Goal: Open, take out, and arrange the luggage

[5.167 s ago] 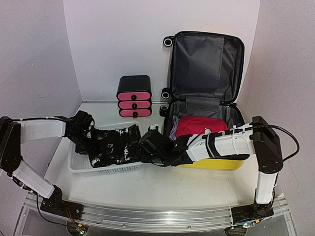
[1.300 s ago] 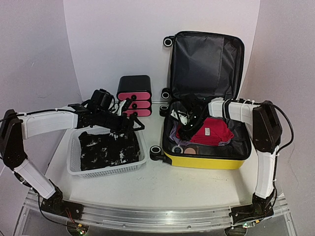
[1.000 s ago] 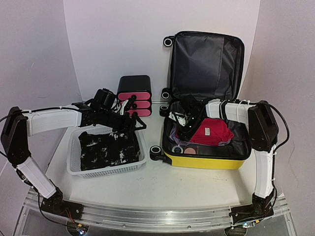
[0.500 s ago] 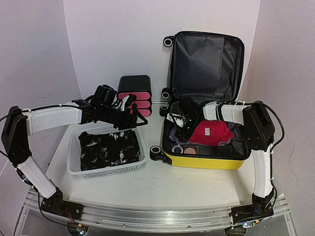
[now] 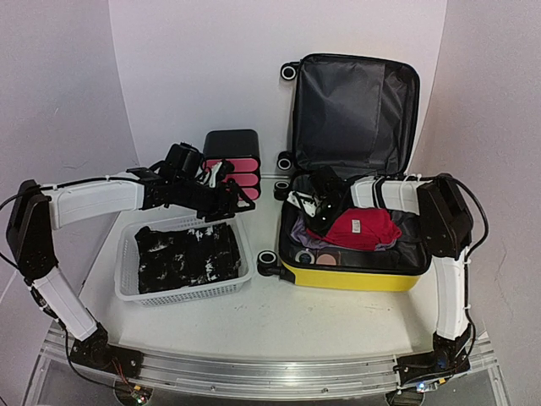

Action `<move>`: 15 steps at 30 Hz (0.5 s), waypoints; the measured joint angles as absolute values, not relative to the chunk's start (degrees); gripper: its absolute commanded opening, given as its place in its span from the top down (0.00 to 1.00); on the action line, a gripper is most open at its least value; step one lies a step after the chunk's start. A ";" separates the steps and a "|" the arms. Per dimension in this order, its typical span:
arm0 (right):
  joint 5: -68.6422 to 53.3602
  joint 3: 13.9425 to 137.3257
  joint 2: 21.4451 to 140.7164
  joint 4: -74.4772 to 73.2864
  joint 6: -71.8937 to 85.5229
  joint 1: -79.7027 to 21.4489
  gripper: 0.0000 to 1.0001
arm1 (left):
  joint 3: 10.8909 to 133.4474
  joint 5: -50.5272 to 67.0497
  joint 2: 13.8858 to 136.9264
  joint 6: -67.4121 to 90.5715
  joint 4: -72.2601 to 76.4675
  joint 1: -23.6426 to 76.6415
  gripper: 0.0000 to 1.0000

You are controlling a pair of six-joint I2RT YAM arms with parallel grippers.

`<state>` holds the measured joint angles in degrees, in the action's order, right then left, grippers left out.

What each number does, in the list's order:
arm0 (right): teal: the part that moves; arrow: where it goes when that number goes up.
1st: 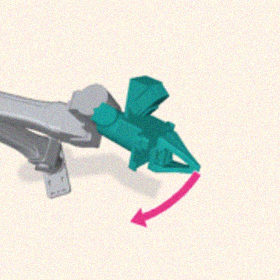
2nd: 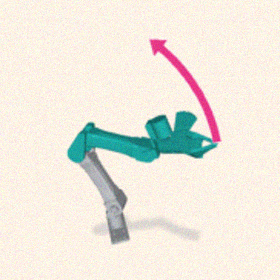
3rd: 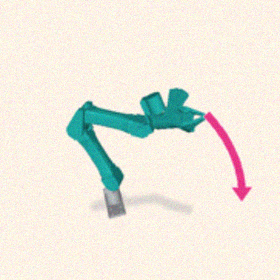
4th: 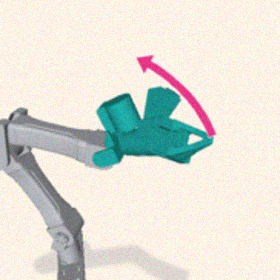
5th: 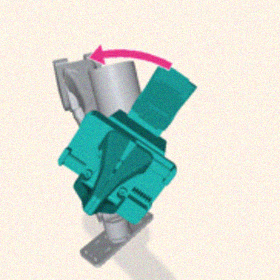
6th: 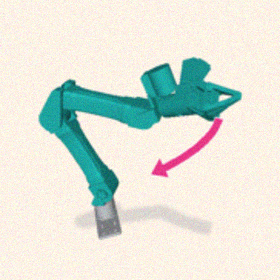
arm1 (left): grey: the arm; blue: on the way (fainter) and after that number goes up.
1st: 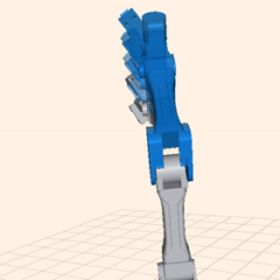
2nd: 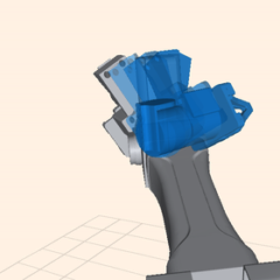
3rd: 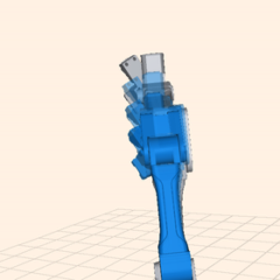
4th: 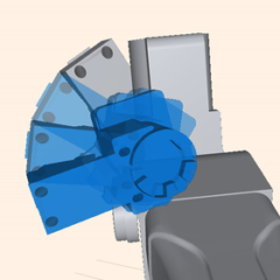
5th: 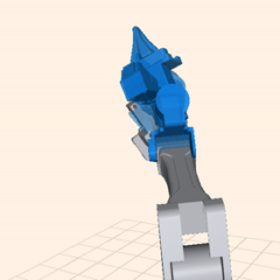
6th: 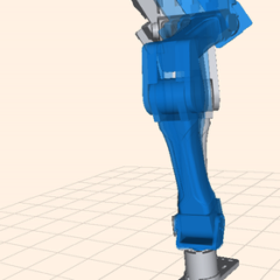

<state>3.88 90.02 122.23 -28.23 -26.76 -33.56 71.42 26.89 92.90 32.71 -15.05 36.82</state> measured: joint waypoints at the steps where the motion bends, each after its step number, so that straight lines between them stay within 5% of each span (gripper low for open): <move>1: 3.25 89.71 122.02 -27.94 -26.52 -33.19 1.00 | 72.03 26.72 93.41 33.56 -15.14 36.82 0.20; 15: -8.19 84.99 114.78 -24.69 -23.24 -27.00 1.00 | 88.77 27.22 108.62 54.24 -16.51 39.00 0.22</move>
